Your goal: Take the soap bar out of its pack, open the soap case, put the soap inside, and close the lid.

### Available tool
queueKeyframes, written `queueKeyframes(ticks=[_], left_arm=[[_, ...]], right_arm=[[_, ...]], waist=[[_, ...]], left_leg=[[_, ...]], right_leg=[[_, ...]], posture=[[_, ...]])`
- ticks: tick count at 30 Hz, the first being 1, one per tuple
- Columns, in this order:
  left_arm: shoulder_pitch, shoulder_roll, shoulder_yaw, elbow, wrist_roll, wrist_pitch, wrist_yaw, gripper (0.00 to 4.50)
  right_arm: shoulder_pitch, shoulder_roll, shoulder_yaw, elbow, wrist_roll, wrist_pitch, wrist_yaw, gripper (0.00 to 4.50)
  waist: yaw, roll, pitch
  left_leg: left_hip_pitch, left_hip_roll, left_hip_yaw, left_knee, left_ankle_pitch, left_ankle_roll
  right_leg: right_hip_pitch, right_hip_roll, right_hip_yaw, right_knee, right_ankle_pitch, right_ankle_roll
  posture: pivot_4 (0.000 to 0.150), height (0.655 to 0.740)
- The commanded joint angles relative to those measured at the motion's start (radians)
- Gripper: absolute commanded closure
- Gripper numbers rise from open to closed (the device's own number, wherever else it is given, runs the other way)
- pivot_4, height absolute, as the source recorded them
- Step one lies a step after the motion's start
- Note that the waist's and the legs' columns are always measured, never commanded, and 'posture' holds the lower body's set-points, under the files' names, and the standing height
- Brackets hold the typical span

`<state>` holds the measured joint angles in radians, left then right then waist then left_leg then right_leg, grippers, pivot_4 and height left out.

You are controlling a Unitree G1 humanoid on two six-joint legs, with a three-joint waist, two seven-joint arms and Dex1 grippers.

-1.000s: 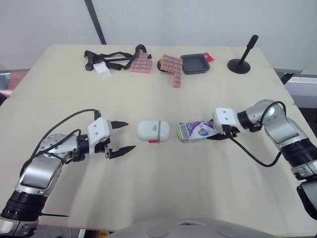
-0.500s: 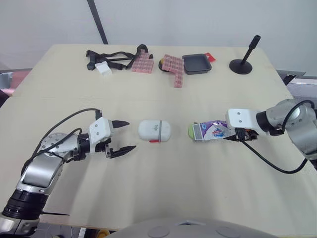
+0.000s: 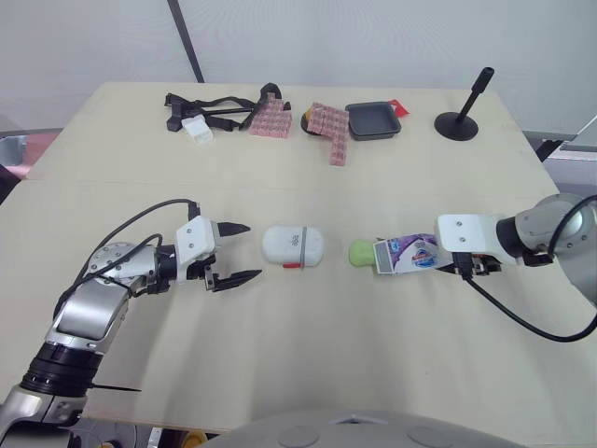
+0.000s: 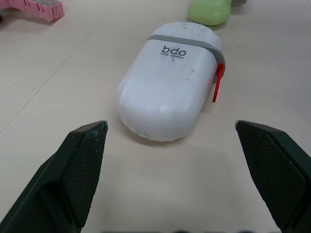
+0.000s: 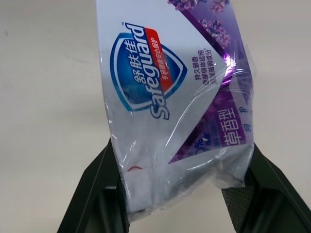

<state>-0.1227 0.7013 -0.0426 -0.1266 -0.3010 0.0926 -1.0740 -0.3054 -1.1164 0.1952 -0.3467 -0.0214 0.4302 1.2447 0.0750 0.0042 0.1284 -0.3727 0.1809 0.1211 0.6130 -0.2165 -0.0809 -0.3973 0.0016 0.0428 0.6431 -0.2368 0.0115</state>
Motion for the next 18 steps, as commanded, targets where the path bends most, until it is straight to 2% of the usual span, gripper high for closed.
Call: queueKeyframes(ticks=[1, 7, 11, 13, 16, 18], left_arm=[[-0.017, 0.002, 0.007, 0.002, 0.003, -0.025, -0.007, 0.0], [-0.028, 0.026, 0.019, 0.055, 0.005, -0.043, -0.032, 0.0], [-0.057, 0.039, 0.029, 0.089, -0.004, -0.047, -0.053, 0.0], [-0.071, 0.033, 0.031, 0.101, -0.016, -0.036, -0.053, 0.0], [-0.077, 0.021, 0.043, 0.084, -0.068, 0.008, -0.065, 0.0], [-0.078, 0.022, 0.046, 0.075, -0.087, 0.024, -0.073, 0.0]], right_arm=[[0.028, -0.05, -0.08, -0.019, 0.0, -0.033, -0.013, 2.15], [0.221, -0.142, -0.308, -0.017, 0.014, -0.058, -0.026, 2.15], [0.347, -0.132, -0.459, -0.004, 0.013, -0.042, -0.045, 2.15], [0.297, -0.046, -0.485, 0.012, 0.041, 0.063, -0.152, 2.15], [0.183, 0.1, -0.497, 0.034, 0.048, 0.358, -0.327, 2.15], [0.176, 0.153, -0.534, 0.007, 0.068, 0.507, -0.374, 2.15]], waist=[[0.0, 0.0, 0.0], [0.003, 0.0, 0.0], [0.002, 0.0, 0.0], [-0.001, -0.001, -0.001], [-0.009, -0.001, -0.002], [-0.006, -0.001, -0.002]], left_leg=[[0.0, 0.0, 0.0, 0.0, 0.0, 0.0], [0.0, 0.0, 0.0, 0.0, 0.0, 0.0], [0.0, 0.0, 0.0, 0.0, 0.0, 0.001], [0.0, 0.0, 0.0, 0.0, -0.001, 0.002], [0.001, 0.0, 0.001, 0.003, 0.0, 0.001], [0.002, 0.0, 0.001, 0.003, 0.0, 0.001]], right_leg=[[0.0, 0.0, 0.0, 0.0, 0.0, 0.0], [0.0, 0.0, 0.0, -0.001, 0.0, 0.0], [0.0, 0.0, 0.0, -0.001, 0.0, 0.0], [0.0, 0.0, 0.0, -0.001, 0.0, 0.0], [0.0, 0.0, 0.001, 0.004, 0.0, 0.0], [0.0, 0.0, 0.001, 0.004, 0.0, 0.0]], posture=[[0.15, 0.74], [0.15, 0.74], [0.15, 0.74], [0.15, 0.74], [0.15, 0.74], [0.15, 0.74]])
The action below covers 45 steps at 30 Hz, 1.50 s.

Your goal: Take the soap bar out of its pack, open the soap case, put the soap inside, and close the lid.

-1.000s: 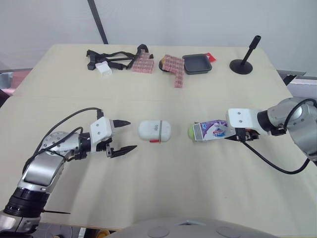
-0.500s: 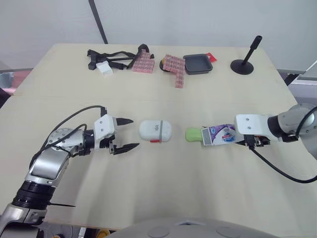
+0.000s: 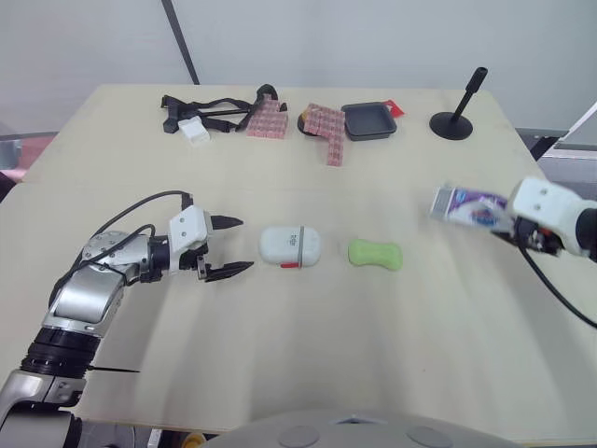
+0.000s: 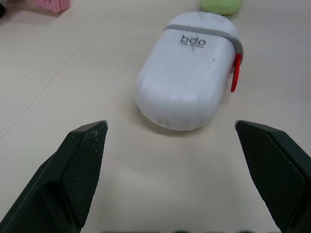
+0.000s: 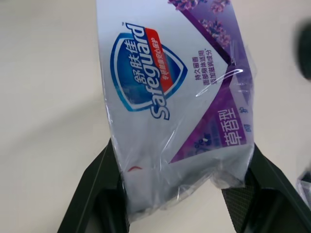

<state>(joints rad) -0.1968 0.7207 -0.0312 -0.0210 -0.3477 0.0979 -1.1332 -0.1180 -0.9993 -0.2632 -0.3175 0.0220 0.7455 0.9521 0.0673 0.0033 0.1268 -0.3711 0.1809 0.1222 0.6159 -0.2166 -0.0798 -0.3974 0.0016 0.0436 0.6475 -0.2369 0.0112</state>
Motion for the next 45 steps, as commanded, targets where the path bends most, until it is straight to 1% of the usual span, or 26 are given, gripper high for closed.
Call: queueKeyframes(ticks=[1, 3, 7, 12, 15, 18, 19, 23, 26, 28, 30, 32, 34, 35, 37, 39, 41, 45], left_arm=[[-0.007, 0.006, 0.034, -0.029, -0.039, 0.02, -0.015, 0.0], [-0.014, 0.011, 0.031, -0.018, -0.028, 0.014, -0.02, 0.0], [-0.042, 0.004, 0.019, 0.006, -0.015, 0.006, -0.032, 0.0], [-0.065, -0.011, 0.012, 0.029, -0.008, 0.008, -0.033, 0.0], [-0.068, -0.018, 0.006, 0.035, -0.004, 0.005, -0.038, 0.0], [-0.08, -0.026, -0.002, 0.049, 0.006, -0.003, -0.041, 0.0], [-0.085, -0.028, -0.004, 0.054, 0.008, -0.006, -0.042, 0.0], [-0.093, -0.031, -0.004, 0.059, 0.009, -0.007, -0.046, 0.0], [-0.098, -0.032, -0.005, 0.059, 0.008, -0.007, -0.048, 0.0], [-0.1, -0.037, -0.006, 0.058, 0.008, -0.005, -0.044, 0.0], [-0.103, -0.046, -0.008, 0.067, 0.008, -0.007, -0.041, 0.0], [-0.106, -0.05, -0.015, 0.078, 0.016, -0.016, -0.042, 0.0], [-0.116, -0.054, -0.021, 0.084, 0.019, -0.013, -0.049, 0.0], [-0.125, -0.055, -0.024, 0.086, 0.011, 0.002, -0.061, 0.0], [-0.148, -0.054, -0.038, 0.104, 0.019, 0.002, -0.084, 0.0], [-0.178, -0.055, -0.054, 0.127, 0.034, -0.015, -0.105, 0.0], [-0.199, -0.056, -0.064, 0.152, 0.048, -0.039, -0.119, 0.0], [-0.226, -0.039, -0.102, 0.205, 0.091, -0.118, -0.193, 0.0]], right_arm=[[-0.002, 0.049, -0.092, -0.039, 0.032, 0.24, -0.096, 2.15], [0.01, 0.06, -0.107, -0.047, 0.035, 0.307, -0.127, 2.15], [-0.033, 0.096, -0.112, 0.049, 0.039, 0.438, -0.218, 2.15], [-0.017, 0.095, -0.074, 0.053, 0.064, 0.433, -0.242, 2.15], [-0.01, 0.105, -0.062, 0.048, 0.07, 0.405, -0.261, 1.33], [0.0, 0.105, -0.087, 0.014, 0.095, 0.372, -0.26, 0.28], [0.011, 0.102, -0.101, -0.007, 0.106, 0.368, -0.254, 0.01], [0.102, 0.067, -0.171, -0.094, 0.134, 0.332, -0.214, 0.01], [0.195, 0.029, -0.277, -0.161, 0.159, 0.238, -0.136, 0.01], [0.207, 0.044, -0.35, -0.217, 0.223, 0.153, -0.072, 0.01], [0.17, 0.085, -0.362, -0.279, 0.294, 0.075, -0.048, 0.01], [0.127, 0.121, -0.309, -0.318, 0.324, 0.007, -0.061, 0.01], [0.112, 0.138, -0.207, -0.342, 0.301, -0.09, -0.064, 0.01], [0.098, 0.156, -0.137, -0.341, 0.296, -0.129, -0.062, 0.01], [0.05, 0.201, 0.04, -0.266, 0.238, -0.27, -0.052, 0.01], [0.006, 0.25, 0.127, -0.202, 0.289, -0.272, -0.013, 0.01], [-0.005, 0.266, 0.166, -0.203, 0.333, -0.263, 0.018, 0.01], [-0.023, 0.29, 0.239, -0.228, 0.345, -0.272, 0.015, 0.01]], waist=[[0.008, 0.001, 0.0], [0.015, 0.002, 0.0], [0.021, 0.001, 0.0], [0.018, 0.003, -0.001], [0.015, 0.003, -0.001], [0.016, 0.004, -0.001], [0.016, 0.004, -0.001], [0.027, 0.004, -0.001], [0.035, 0.004, -0.001], [0.034, 0.004, -0.001], [0.026, 0.004, -0.001], [0.019, 0.003, -0.001], [0.014, 0.003, -0.001], [0.014, 0.003, -0.001], [0.01, 0.001, -0.002], [0.005, 0.002, -0.002], [0.007, 0.002, -0.002], [0.008, 0.002, -0.002]], left_leg=[[0.0, 0.0, 0.0, 0.0, 0.0, 0.0], [0.0, 0.0, 0.0, -0.001, 0.0, 0.0], [0.0, 0.0, 0.0, -0.001, 0.0, 0.0], [0.001, 0.0, 0.001, -0.001, 0.0, -0.001], [0.001, 0.0, 0.001, -0.002, 0.0, -0.001], [0.001, 0.0, 0.001, -0.002, 0.0, -0.001], [0.001, 0.0, 0.001, -0.002, 0.0, -0.001], [0.001, 0.0, 0.001, -0.003, 0.0, -0.001], [0.0, 0.0, 0.001, -0.004, 0.0, -0.001], [0.0, 0.0, 0.001, -0.004, 0.0, -0.001], [0.0, 0.0, 0.001, -0.004, 0.0, -0.001], [0.002, 0.001, 0.001, -0.005, 0.0, -0.001], [0.002, 0.0, 0.001, -0.005, 0.0, -0.001], [0.002, 0.0, 0.001, -0.005, 0.0, -0.001], [0.002, 0.0, 0.0, -0.005, 0.0, -0.001], [0.005, 0.0, 0.001, -0.005, 0.0, -0.001], [0.004, -0.001, 0.001, -0.005, 0.0, -0.001], [0.001, -0.001, 0.0, -0.006, 0.0, -0.001]], right_leg=[[0.0, 0.0, 0.0, 0.0, 0.0, 0.0], [0.0, 0.0, 0.0, -0.001, 0.0, 0.0], [0.0, 0.0, 0.0, -0.002, 0.0, 0.0], [0.0, 0.0, 0.001, -0.002, 0.0, 0.0], [0.0, 0.0, 0.001, -0.002, 0.0, 0.0], [0.0, 0.0, 0.001, -0.002, 0.0, 0.0], [0.0, 0.0, 0.001, -0.002, 0.0, 0.0], [0.001, 0.0, 0.0, -0.003, 0.0, 0.0], [0.001, 0.0, 0.0, -0.005, 0.0, 0.0], [0.001, 0.0, 0.0, -0.006, 0.0, 0.0], [0.0, 0.0, 0.0, -0.005, 0.0, 0.0], [0.001, 0.0, 0.0, -0.005, 0.0, 0.0], [0.001, 0.0, 0.0, -0.004, 0.0, 0.0], [0.001, 0.0, 0.0, -0.004, 0.0, 0.0], [0.002, 0.0, 0.0, -0.004, 0.0, 0.0], [0.002, -0.001, 0.0, -0.004, 0.0, 0.0], [0.002, -0.001, 0.0, -0.004, 0.0, 0.0], [0.002, 0.0, -0.001, -0.006, 0.0, 0.0]], posture=[[0.15, 0.74], [0.15, 0.74], [0.15, 0.74], [0.15, 0.74], [0.15, 0.74], [0.15, 0.74], [0.15, 0.74], [0.15, 0.74], [0.15, 0.74], [0.15, 0.74], [0.15, 0.74], [0.15, 0.74], [0.15, 0.74], [0.15, 0.74], [0.15, 0.74], [0.15, 0.74], [0.15, 0.74], [0.15, 0.74]])
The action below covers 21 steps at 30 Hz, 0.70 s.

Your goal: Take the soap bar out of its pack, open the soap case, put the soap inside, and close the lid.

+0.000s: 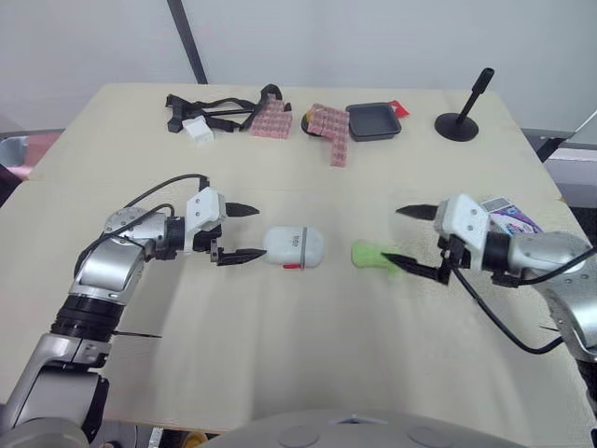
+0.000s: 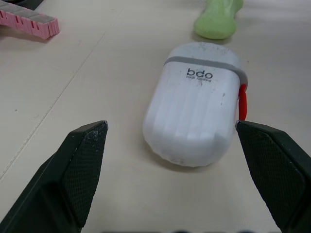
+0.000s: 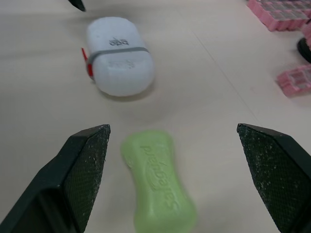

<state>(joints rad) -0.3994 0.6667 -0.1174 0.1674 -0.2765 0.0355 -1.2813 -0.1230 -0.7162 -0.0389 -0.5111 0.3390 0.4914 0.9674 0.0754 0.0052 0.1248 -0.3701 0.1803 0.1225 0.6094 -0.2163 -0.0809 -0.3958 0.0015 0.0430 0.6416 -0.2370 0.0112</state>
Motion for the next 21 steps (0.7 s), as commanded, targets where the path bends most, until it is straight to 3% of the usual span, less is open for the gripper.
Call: queueKeyframes(ticks=[1, 10, 21], left_arm=[[-0.041, 0.012, -0.026, 0.036, 0.031, -0.075, -0.058, 0.0], [-0.185, -0.055, -0.099, 0.239, 0.108, -0.213, -0.123, 0.0], [-0.25, -0.129, -0.152, 0.34, 0.142, -0.283, -0.191, 0.0]], right_arm=[[-0.02, 0.018, 0.021, -0.041, 0.034, -0.013, -0.011, 0.01], [0.012, 0.076, 0.048, -0.069, 0.016, 0.003, -0.136, 0.01], [0.085, 0.05, 0.066, -0.125, -0.012, 0.009, -0.193, 0.01]], waist=[[0.001, 0.0, 0.0], [0.003, 0.0, 0.0], [0.004, 0.0, 0.0]], left_leg=[[0.0, 0.0, 0.0, 0.0, 0.0, 0.0], [0.001, -0.001, 0.0, 0.0, 0.0, 0.0], [0.001, 0.0, 0.0, 0.0, 0.0, -0.001]], right_leg=[[0.0, 0.0, 0.0, 0.0, 0.0, 0.0], [0.001, 0.0, 0.0, 0.0, 0.0, 0.0], [0.001, 0.0, 0.0, 0.0, 0.0, 0.0]], posture=[[0.15, 0.74], [0.15, 0.74], [0.15, 0.74]])
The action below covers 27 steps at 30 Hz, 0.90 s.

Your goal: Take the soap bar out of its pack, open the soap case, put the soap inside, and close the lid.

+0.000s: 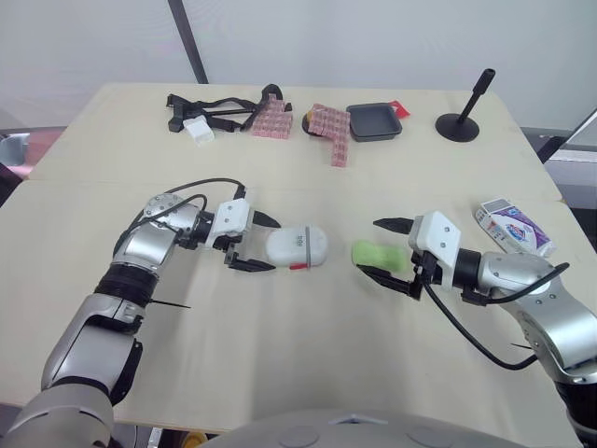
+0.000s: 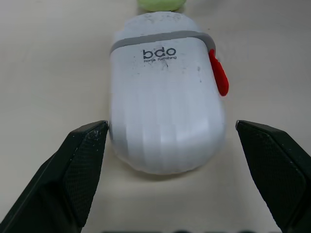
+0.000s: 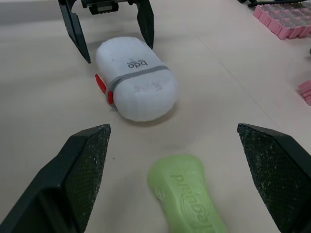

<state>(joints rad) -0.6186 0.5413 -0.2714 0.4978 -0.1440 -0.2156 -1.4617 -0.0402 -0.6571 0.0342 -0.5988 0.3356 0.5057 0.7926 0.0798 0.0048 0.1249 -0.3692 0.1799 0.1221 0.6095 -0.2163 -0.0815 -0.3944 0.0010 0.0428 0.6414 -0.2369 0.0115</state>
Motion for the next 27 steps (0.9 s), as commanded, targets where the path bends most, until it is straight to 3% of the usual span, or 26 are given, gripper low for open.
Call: queueKeyframes(ticks=[1, 17, 19, 21, 27], left_arm=[[-0.035, -0.009, 0.0, 0.016, 0.011, -0.036, -0.01, 0.0], [-0.081, -0.078, -0.038, 0.099, 0.089, -0.065, 0.011, 0.0], [-0.085, -0.078, -0.042, 0.109, 0.09, -0.061, -0.001, 0.54], [-0.09, -0.083, -0.04, 0.116, 0.107, -0.08, 0.039, 0.98], [-0.053, -0.062, 0.013, -0.006, 0.038, -0.035, 0.057, 0.98]], right_arm=[[0.005, -0.01, -0.004, -0.039, -0.012, -0.005, -0.025, 0.01], [0.019, -0.013, 0.019, -0.044, -0.016, -0.002, -0.051, 0.01], [0.014, -0.005, 0.005, -0.036, 0.001, 0.016, -0.06, 0.0], [-0.012, 0.032, -0.035, -0.026, 0.058, 0.065, -0.091, 0.0], [-0.14, 0.15, -0.166, -0.012, 0.356, 0.412, -0.227, 0.0]], waist=[[0.0, 0.0, 0.0], [-0.001, 0.0, 0.0], [0.0, 0.0, 0.0], [0.0, 0.0, 0.0], [-0.001, 0.0, 0.0]], left_leg=[[0.0, 0.0, 0.0, 0.0, 0.0, 0.0], [0.0, 0.0, 0.0, 0.0, 0.0, 0.0], [0.0, 0.0, 0.0, 0.0, 0.0, 0.0], [0.0, 0.0, 0.0, 0.0, 0.0, 0.0], [0.002, 0.0, 0.0, 0.0, 0.0, 0.0]], right_leg=[[0.0, 0.0, 0.0, 0.0, 0.0, 0.0], [0.001, 0.0, 0.0, 0.0, 0.0, 0.0], [0.001, 0.0, 0.0, 0.0, 0.0, 0.0], [0.001, 0.0, 0.0, 0.0, 0.0, 0.0], [0.002, 0.0, 0.0, 0.0, 0.0, 0.0]], posture=[[0.15, 0.74], [0.15, 0.74], [0.15, 0.74], [0.15, 0.74], [0.15, 0.74]])
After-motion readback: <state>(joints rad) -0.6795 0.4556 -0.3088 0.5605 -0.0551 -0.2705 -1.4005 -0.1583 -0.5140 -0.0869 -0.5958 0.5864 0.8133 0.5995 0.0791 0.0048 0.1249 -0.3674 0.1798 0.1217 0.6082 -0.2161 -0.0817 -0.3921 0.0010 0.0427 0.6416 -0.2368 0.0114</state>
